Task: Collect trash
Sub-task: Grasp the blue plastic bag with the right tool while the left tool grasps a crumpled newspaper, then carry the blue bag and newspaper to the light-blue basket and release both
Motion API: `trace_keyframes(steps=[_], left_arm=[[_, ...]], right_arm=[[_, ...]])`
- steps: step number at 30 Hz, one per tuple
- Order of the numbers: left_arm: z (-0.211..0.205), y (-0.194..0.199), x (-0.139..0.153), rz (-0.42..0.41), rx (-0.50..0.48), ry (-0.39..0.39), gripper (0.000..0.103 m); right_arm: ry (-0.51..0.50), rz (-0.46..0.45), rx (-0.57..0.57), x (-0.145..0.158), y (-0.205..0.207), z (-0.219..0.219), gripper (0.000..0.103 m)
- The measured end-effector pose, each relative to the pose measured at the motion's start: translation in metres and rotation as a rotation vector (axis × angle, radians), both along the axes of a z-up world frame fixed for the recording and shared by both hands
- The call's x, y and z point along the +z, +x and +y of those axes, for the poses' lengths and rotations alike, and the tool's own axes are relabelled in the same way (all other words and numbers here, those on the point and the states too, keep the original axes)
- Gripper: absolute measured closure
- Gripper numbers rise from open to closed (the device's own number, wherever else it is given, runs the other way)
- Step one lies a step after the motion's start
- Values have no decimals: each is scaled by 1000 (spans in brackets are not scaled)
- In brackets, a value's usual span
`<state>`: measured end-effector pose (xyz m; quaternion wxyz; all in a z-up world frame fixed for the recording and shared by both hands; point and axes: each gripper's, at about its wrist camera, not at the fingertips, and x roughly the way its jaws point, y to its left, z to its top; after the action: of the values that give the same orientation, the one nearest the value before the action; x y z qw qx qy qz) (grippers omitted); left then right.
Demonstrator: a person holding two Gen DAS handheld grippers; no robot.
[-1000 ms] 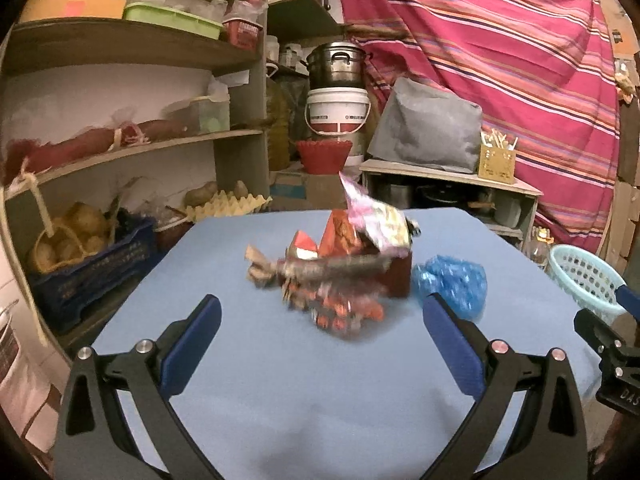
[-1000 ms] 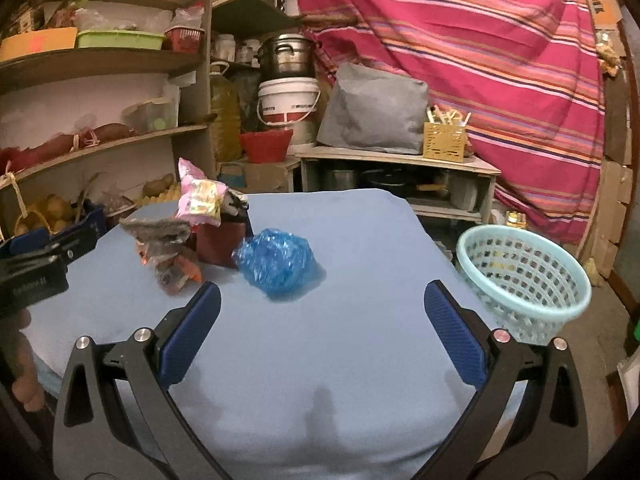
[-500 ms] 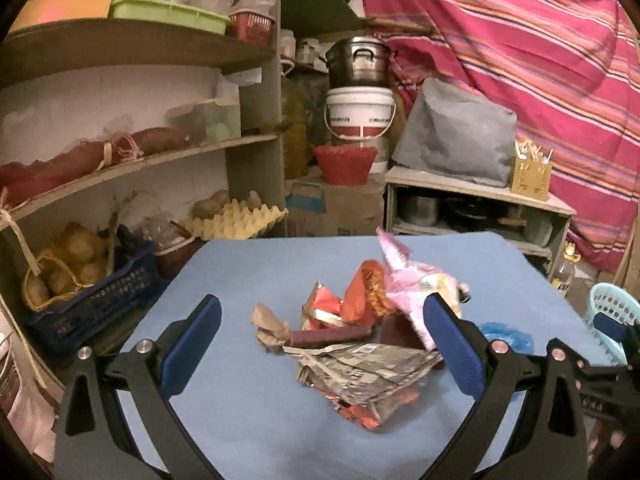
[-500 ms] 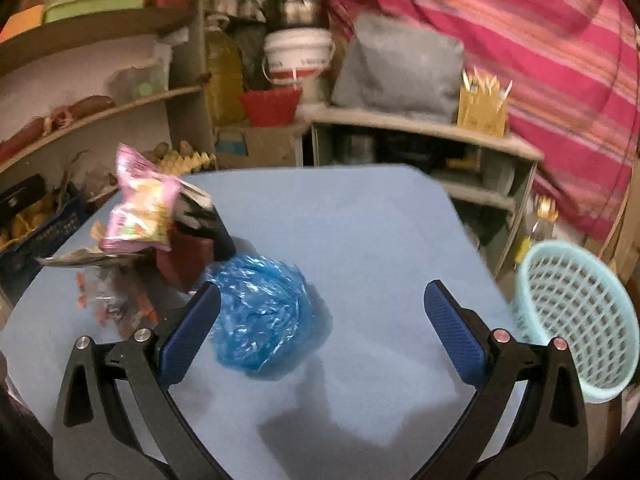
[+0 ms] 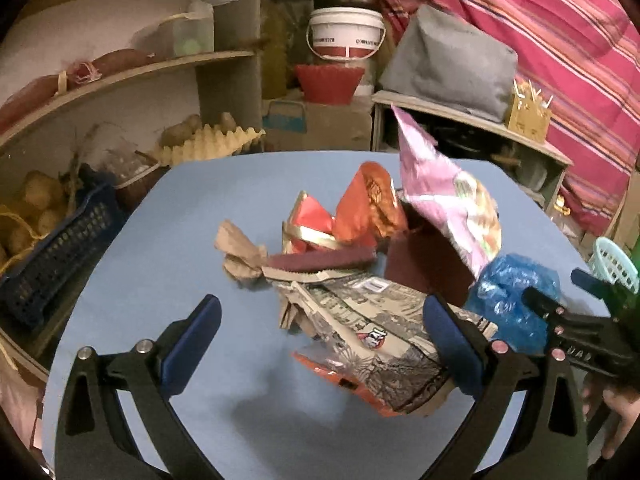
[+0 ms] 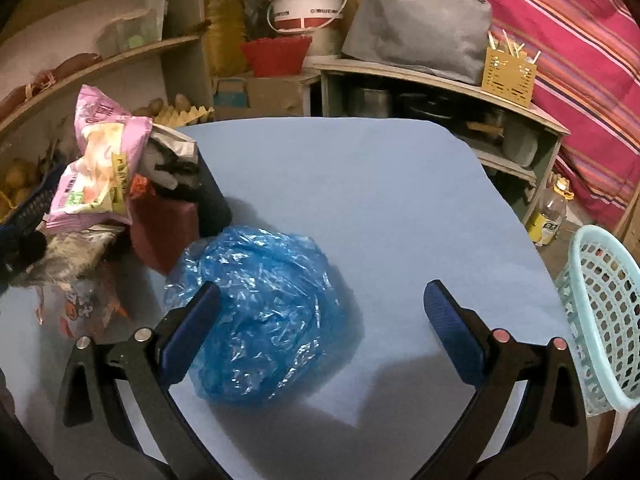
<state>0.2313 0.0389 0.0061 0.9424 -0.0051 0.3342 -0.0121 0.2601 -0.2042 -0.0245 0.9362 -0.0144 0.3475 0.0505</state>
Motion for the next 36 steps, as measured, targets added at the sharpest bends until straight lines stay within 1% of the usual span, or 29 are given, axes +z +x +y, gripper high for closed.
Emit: trace_keyframes(steps=[3,5,6,7,8,9,10,11,12,13,14,15,17,20,25,27,31,32,36], left_arm=[[2,0,-4,20,-17,-29,5],[3,0,-5,31,-29,-48,6],[3,0,-6,35,-34,-51,7],[2,0,-7,37,-36,-51,9],[2,0,-8,41,-42,-53,17],[2,1,-9,46,-49,-58,23],[1,1,-10,53,-54,-67,25],[2,2,-11,59,-58,-73,31],[2,3,-12,65,-63,-80,38],[1,3,-13,71,-71,-90,43],[1,4,-13,80,-83,-106,51],[0,4,-13,85,-92,-116,55],[-2,4,-12,82,-91,-110,58],[-3,5,-11,81,-97,-106,79],[-7,3,-9,59,-70,-76,85],[-9,0,-4,39,-58,-58,88],[-17,-8,10,6,-48,-44,90],[-18,-10,13,-2,-48,-39,93],[-23,-23,27,-47,-36,-22,94]], right_arm=[[22,32,15,-4,1,0,18],[50,71,35,-9,4,0,32],[68,86,47,-11,6,0,36],[79,94,55,-12,6,0,47],[92,101,64,-13,6,0,57],[100,106,73,-12,6,0,62],[110,108,85,-12,6,1,72],[115,108,93,-12,5,1,77],[115,107,98,-11,4,1,78],[114,104,102,-9,3,1,80],[115,99,104,-8,1,0,81],[117,95,104,-7,0,-1,81],[120,85,106,-3,-2,-5,85],[125,72,105,1,-6,-13,89],[130,35,110,11,-14,-21,90],[121,11,119,19,-20,-24,90],[117,-30,128,32,-32,-34,90],[120,-37,127,34,-35,-38,90],[140,-59,104,42,-46,-59,90]])
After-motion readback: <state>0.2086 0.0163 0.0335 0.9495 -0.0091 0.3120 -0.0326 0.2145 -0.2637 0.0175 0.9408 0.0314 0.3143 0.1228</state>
